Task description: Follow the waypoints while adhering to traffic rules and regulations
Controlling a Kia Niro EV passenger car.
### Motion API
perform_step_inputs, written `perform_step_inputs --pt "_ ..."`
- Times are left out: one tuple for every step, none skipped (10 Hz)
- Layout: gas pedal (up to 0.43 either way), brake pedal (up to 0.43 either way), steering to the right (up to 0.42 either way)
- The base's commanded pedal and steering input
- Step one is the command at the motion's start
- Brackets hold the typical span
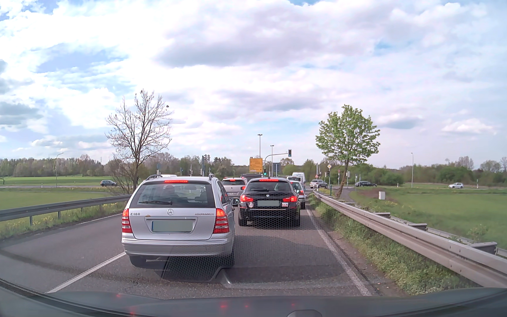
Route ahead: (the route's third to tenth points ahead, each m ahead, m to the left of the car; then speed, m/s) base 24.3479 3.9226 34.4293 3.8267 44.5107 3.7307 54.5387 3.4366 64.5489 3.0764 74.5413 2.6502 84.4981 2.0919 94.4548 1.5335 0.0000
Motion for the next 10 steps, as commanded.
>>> perform_step_inputs --pt "0.000 0.287 -0.010" --pt "0.000 0.280 -0.010" --pt "0.000 0.287 -0.010" --pt "0.000 0.280 -0.010" --pt "0.000 0.280 -0.010" --pt "0.000 0.280 -0.010" --pt "0.000 0.268 -0.010" --pt "0.000 0.256 -0.010" --pt "0.000 0.250 -0.010" --pt "0.000 0.250 -0.010"
